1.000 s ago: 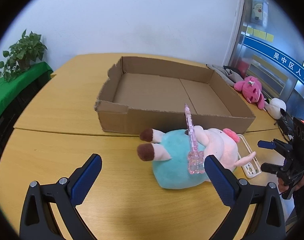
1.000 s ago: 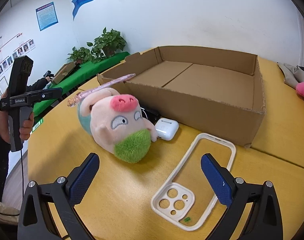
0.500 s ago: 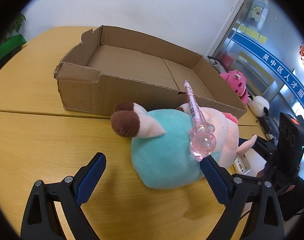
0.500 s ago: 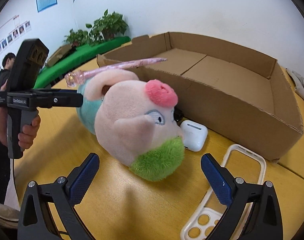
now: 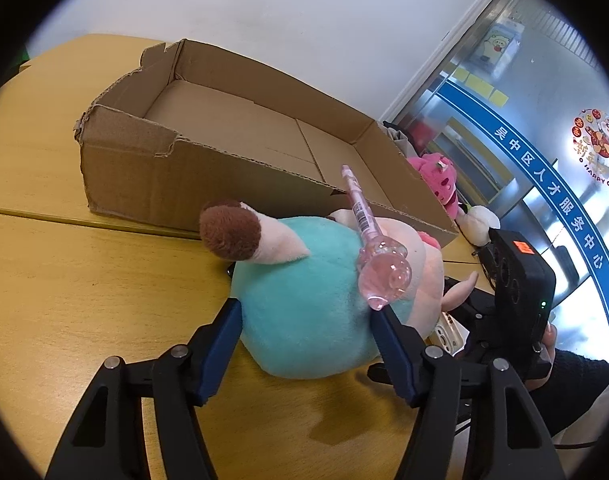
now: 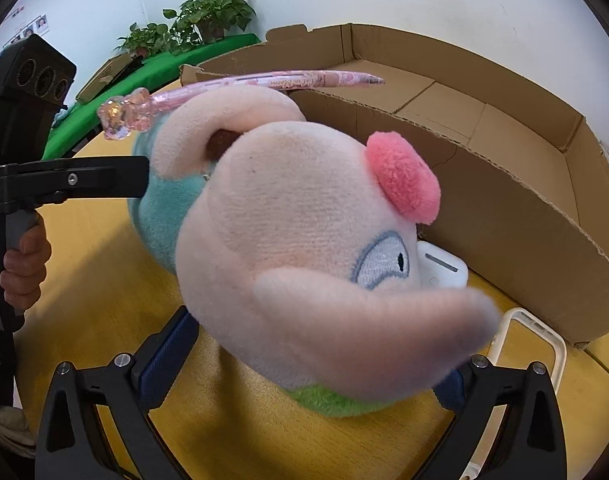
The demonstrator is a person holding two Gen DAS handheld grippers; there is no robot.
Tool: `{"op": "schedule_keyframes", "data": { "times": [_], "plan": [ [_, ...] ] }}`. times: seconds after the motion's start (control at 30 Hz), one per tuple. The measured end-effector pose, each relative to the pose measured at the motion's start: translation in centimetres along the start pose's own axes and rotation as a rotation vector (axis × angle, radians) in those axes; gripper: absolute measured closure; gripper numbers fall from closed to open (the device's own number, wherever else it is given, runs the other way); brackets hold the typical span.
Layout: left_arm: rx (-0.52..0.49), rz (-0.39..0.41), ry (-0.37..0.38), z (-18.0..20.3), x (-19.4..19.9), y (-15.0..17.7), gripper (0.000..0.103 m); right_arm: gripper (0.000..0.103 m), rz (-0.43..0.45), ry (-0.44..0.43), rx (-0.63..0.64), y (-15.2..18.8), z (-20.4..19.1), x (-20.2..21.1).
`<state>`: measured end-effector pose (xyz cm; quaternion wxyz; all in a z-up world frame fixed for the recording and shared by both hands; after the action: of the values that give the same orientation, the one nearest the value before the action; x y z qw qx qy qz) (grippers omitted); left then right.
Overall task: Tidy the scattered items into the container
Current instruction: 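Close the right gripper on the plush pig's body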
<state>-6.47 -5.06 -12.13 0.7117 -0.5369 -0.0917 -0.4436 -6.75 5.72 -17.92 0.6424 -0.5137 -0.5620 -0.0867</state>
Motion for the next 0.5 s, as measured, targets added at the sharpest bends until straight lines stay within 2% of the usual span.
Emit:
{"op": "schedule_keyframes", "data": {
  "times": [0.17, 0.33, 0.5],
  "plan": [
    [0.013, -0.004, 0.012, -0.33, 0.03, 0.04, 0.037, 0.0, -0.002, 0.03, 0.004, 0.05, -0.06, -0.3],
    [-0.001, -0.001, -0.009, -0.36, 0.41, 0.08, 0.039, 0.0, 0.05, 0.028, -0.091, -0.49, 0.42, 0.34],
    [-0.001, -0.004, -0.001, -0.37, 0.49, 0.06, 0.04, 0.0, 0.074, 0.032, -0.13, 0.07, 0.33, 0.57]
  ]
}}
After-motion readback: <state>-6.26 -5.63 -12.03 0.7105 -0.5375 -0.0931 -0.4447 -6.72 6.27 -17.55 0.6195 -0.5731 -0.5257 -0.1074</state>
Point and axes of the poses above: each gripper's, at about its wrist camera, not at the fingertips, and x roughly against the way its jaws point, z to its right, y to its underside, the point moved 9 cm from there along -x, roughly the way its jaws point, and after that the axes turned 9 degrees about -x, right-handed, at the moved point
